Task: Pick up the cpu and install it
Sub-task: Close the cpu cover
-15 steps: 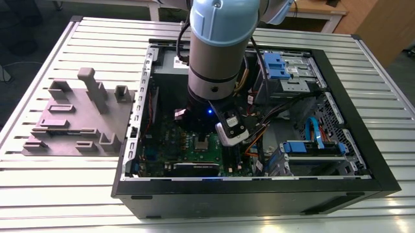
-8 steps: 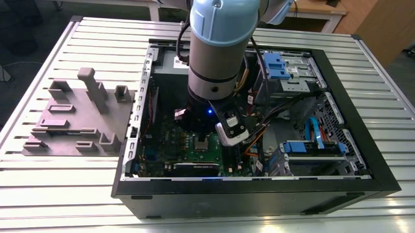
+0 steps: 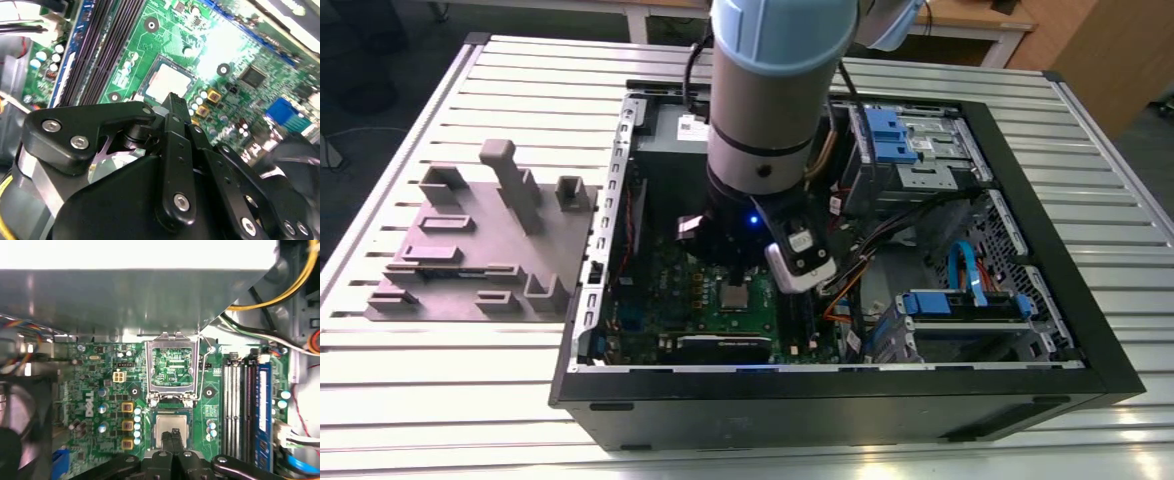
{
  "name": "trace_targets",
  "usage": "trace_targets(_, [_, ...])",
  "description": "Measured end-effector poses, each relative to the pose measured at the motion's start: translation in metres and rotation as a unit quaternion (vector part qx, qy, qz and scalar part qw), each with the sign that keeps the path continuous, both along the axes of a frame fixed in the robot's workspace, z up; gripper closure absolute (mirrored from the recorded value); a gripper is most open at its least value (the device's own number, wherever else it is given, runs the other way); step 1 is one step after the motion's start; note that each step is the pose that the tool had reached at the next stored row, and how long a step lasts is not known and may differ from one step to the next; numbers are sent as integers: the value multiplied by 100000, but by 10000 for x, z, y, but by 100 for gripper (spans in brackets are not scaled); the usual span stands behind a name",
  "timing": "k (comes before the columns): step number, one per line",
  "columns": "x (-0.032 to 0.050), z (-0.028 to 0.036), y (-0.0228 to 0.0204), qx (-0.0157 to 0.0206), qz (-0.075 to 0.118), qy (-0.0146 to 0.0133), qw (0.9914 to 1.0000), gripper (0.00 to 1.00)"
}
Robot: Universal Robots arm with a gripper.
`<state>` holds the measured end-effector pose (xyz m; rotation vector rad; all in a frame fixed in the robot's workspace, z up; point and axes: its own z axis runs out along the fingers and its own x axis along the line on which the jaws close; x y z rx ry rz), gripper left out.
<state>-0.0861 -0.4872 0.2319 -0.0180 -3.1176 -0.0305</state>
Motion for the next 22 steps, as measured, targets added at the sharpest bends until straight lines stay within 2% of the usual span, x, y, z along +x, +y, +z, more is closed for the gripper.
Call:
trace_targets(9, [-1, 400, 4, -13, -3, 2, 100000, 90])
trace_targets(22, [-1, 416, 4, -4, 79, 0, 100000, 90])
